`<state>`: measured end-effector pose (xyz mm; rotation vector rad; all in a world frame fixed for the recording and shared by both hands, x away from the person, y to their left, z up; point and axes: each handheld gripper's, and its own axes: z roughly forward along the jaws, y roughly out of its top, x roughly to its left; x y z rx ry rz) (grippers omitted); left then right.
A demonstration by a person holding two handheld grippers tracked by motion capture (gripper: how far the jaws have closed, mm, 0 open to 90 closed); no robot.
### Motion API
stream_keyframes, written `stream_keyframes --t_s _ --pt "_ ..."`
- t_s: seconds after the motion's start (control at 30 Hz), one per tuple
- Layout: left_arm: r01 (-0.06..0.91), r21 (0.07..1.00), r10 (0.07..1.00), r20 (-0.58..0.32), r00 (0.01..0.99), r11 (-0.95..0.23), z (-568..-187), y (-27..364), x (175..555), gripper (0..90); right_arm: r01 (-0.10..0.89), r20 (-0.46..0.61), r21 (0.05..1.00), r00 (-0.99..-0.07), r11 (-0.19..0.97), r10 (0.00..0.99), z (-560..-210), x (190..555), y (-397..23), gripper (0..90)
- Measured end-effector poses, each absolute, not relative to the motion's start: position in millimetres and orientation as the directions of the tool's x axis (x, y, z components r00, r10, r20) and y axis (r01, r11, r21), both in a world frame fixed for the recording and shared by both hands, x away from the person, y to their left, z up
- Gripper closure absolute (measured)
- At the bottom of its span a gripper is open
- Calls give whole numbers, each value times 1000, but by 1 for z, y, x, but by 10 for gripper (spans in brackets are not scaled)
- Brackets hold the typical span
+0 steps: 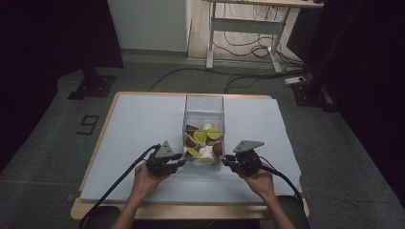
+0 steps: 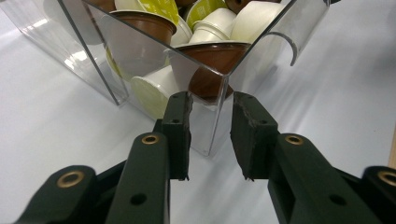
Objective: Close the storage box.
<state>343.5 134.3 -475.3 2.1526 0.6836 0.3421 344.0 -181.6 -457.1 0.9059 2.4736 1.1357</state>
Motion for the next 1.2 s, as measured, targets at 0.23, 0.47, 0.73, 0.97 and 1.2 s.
stream_keyframes --t_s 0.23,0.47,0.73,0.97,1.2 --pt "356 796 576 -11 817 -490 -477 132 349 694 437 -9 748 -746 500 666 -458 350 -182 742" --pt "358 798 584 -8 812 -486 -477 133 352 692 440 -16 743 -741 504 671 -458 351 -181 723" --pt "359 806 602 -4 799 -470 -477 135 356 686 432 -7 736 -764 521 645 -455 345 -177 705" --pt "360 812 610 -7 792 -459 -478 135 358 675 416 18 757 -784 504 621 -451 346 -170 735" --pt "361 822 625 -8 781 -441 -480 134 361 671 403 24 762 -799 506 601 -451 349 -162 752"
